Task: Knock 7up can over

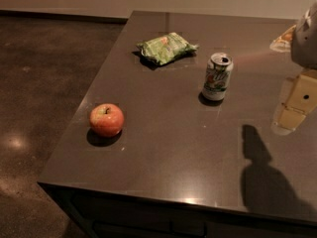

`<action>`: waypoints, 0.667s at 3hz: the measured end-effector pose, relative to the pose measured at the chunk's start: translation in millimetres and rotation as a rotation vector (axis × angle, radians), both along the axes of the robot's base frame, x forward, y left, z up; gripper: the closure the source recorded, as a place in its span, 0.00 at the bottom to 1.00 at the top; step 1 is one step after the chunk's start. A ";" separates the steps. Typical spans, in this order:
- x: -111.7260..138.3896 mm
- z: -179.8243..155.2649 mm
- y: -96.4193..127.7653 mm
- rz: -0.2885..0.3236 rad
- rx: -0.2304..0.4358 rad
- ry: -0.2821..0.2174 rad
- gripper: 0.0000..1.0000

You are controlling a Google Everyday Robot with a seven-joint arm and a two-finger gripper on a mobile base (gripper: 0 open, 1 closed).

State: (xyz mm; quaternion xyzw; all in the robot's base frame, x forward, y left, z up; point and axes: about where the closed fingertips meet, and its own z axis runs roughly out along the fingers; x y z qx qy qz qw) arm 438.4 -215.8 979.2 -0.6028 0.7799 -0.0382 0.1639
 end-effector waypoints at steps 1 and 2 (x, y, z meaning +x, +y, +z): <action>0.0 0.0 0.0 0.000 0.000 0.000 0.00; 12.3 -1.2 1.1 -0.041 0.014 0.003 0.00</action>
Offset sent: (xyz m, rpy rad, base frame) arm 0.0375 0.0016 -0.0091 0.0423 0.0321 -0.1263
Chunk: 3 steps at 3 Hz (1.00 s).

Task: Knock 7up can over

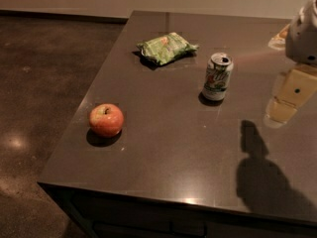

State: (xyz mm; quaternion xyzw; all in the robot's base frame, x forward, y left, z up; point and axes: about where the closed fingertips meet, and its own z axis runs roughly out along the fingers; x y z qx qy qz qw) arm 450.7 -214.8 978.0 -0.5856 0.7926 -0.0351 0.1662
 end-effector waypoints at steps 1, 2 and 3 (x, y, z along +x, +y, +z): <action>28.9 -6.7 -4.9 -0.105 0.056 -0.012 0.00; 63.2 -17.0 -10.9 -0.231 0.107 -0.049 0.00; 92.1 -26.5 -10.5 -0.309 0.166 -0.104 0.00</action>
Offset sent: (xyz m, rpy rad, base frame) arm 0.1122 -0.0226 -0.0266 0.1785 -0.1213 -0.4148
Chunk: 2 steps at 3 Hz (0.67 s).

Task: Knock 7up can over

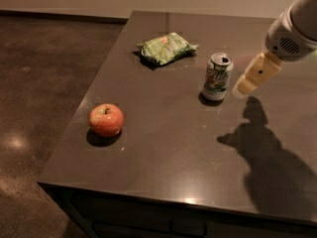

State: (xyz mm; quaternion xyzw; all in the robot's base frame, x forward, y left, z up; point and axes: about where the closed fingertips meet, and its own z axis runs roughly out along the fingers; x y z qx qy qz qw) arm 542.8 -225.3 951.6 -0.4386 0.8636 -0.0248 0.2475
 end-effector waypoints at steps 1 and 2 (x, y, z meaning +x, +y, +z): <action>25.9 -8.9 8.0 -0.030 0.058 -0.060 0.00; 44.8 -21.2 17.0 -0.036 0.118 -0.086 0.00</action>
Offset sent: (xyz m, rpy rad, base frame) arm 0.0694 0.0265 -0.0394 0.2018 -0.1090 -0.0423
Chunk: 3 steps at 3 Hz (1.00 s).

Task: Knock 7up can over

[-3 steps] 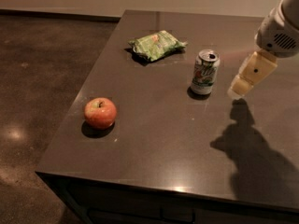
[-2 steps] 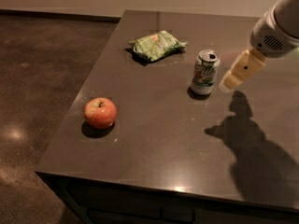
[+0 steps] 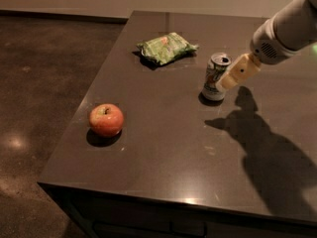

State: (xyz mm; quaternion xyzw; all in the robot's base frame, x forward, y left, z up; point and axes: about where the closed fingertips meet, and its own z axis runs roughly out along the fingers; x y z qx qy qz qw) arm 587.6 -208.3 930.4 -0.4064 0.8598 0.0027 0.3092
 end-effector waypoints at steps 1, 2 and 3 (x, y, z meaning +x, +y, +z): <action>14.0 -14.0 8.0 0.001 0.061 -0.011 0.00; 20.8 -22.7 18.8 0.023 0.098 -0.024 0.01; 23.0 -27.3 28.1 0.048 0.118 -0.026 0.25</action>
Offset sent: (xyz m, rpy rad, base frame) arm 0.0276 0.0228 -0.0298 0.1272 -0.0390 0.0308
